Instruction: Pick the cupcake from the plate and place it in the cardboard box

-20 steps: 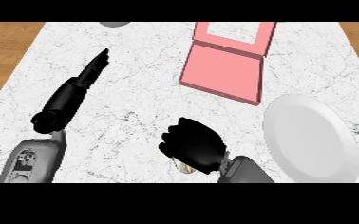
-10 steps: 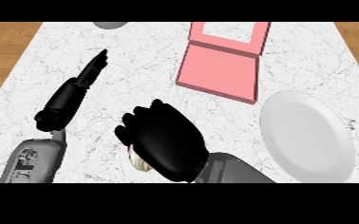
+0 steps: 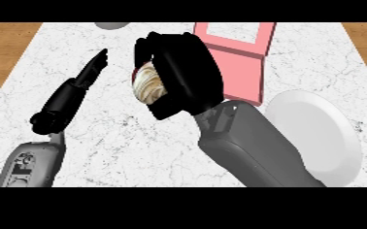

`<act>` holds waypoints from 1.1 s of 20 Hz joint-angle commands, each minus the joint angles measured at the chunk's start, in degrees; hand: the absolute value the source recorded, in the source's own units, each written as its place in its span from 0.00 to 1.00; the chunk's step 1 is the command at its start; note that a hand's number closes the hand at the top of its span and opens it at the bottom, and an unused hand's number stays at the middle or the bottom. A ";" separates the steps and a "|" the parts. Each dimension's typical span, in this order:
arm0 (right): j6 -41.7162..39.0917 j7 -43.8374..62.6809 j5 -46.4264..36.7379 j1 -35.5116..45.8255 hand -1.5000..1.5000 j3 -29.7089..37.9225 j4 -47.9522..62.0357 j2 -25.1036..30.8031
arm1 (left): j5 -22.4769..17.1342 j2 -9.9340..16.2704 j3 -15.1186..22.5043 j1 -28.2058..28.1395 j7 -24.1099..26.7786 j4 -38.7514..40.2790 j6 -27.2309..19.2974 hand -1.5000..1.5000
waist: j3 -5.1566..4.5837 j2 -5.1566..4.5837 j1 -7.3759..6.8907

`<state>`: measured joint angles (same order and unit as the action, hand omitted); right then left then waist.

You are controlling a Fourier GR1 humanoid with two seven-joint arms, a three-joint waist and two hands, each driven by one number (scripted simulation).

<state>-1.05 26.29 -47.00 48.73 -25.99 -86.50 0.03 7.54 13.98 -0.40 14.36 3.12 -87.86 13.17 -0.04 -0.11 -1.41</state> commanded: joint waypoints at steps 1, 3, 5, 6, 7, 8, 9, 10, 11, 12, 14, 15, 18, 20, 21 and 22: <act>-0.81 1.12 2.21 7.24 1.00 7.90 7.54 -0.02 | 0.51 -0.99 0.32 -1.41 -0.85 -1.26 -0.71 0.50 | 0.01 0.02 0.50; 2.78 -7.54 2.32 5.41 1.00 11.34 13.31 3.62 | -0.43 0.13 -0.62 -2.61 0.07 -2.56 0.44 0.50 | 0.03 -0.10 0.34; 4.57 -9.60 -1.41 8.40 1.00 11.07 20.60 5.31 | 0.46 -0.85 0.71 -1.89 0.98 -0.75 0.39 0.50 | 0.01 -0.30 0.11; -0.92 -9.92 1.98 12.75 1.00 14.25 21.97 7.42 | 1.54 -1.39 0.45 -3.05 4.50 1.56 -0.93 0.50 | -0.02 -0.33 0.22; 1.04 -10.84 -0.39 11.20 1.00 11.39 25.50 4.84 | 1.11 -1.55 0.46 -0.71 -0.43 -1.08 -0.98 0.50 | 0.01 -0.19 0.25; -2.52 -10.10 0.70 11.62 1.00 12.25 25.37 6.42 | 1.26 -0.36 -0.49 -1.69 2.54 -0.40 -0.62 0.50 | 0.00 -0.13 0.45; -4.44 -10.45 0.66 15.90 1.00 13.25 30.53 7.45 | 1.17 -0.80 0.12 -0.90 1.76 0.13 -0.34 0.50 | -0.02 -0.40 -0.21; -7.81 -12.17 3.02 15.68 1.00 14.88 31.55 9.77 | 1.36 -0.67 -0.51 0.36 2.02 2.57 -0.61 0.50 | -0.02 -0.50 0.24; -9.41 -11.25 2.60 14.43 1.00 13.01 33.53 8.04 | -0.44 -0.33 -1.07 1.04 0.44 1.45 0.81 0.50 | -0.02 -0.43 0.06; -12.35 -11.78 3.26 13.26 1.00 13.05 33.64 9.66 | 1.38 -1.70 0.68 -0.96 0.53 -0.41 -0.84 0.50 | 0.01 -0.20 0.29; -15.84 -15.77 4.39 16.03 1.00 14.38 37.84 11.79 | 1.75 -1.88 0.44 0.62 -0.11 0.55 -1.28 0.50 | 0.01 -0.31 0.30; -14.86 -18.33 3.87 17.27 1.00 15.07 43.10 12.56 | 1.08 -1.05 0.50 -0.38 1.02 0.08 0.27 0.50 | 0.00 -0.67 -0.71; -15.78 -24.17 2.79 16.35 1.00 14.21 47.87 13.63 | 0.65 -0.41 -0.54 0.93 0.68 1.33 0.83 0.50 | 0.03 -0.53 -0.30; -18.00 -23.83 0.89 19.55 1.00 13.59 52.95 14.67 | 0.92 -1.45 0.14 1.30 -1.30 -0.47 0.04 0.50 | 0.02 -0.62 -0.87; -16.92 -23.37 0.31 17.90 1.00 13.34 53.46 13.48 | 0.97 0.05 -0.56 -1.04 1.22 -0.51 1.00 0.50 | 0.02 -0.40 -0.43; -19.03 -25.27 0.63 17.89 1.00 13.37 54.92 14.52 | -0.42 0.74 -1.81 0.57 0.65 0.42 2.02 0.50 | 0.02 -0.47 -0.33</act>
<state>-17.21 4.17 -45.32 65.96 -12.25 -37.88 13.35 8.29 13.47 -0.89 14.58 3.85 -87.52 13.75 -0.02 -0.59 -1.78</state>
